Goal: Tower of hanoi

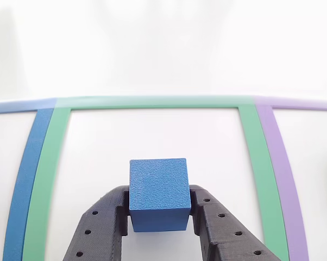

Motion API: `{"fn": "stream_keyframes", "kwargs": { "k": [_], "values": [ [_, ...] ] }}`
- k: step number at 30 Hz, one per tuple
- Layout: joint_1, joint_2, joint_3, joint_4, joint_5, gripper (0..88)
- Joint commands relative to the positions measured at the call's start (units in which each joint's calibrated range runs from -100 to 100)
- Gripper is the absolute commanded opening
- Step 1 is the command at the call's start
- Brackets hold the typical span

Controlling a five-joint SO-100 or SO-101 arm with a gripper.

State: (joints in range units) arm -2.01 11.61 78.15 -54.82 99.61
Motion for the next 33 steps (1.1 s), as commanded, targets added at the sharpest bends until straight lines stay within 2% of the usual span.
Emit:
{"fn": "stream_keyframes", "kwargs": {
  "k": [1, 16, 22, 26, 33],
  "values": [
    [0.37, 0.73, -2.42, -2.13, 0.39, 4.7],
    [1.13, 1.21, -2.05, -4.88, 0.39, 22.9],
    [3.04, -8.56, 2.58, -2.61, 0.39, 27.9],
    [4.56, -23.23, 5.31, 10.5, 0.39, 26.4],
    [8.45, -51.99, -1.78, 55.83, 0.39, 12.3]
  ]
}}
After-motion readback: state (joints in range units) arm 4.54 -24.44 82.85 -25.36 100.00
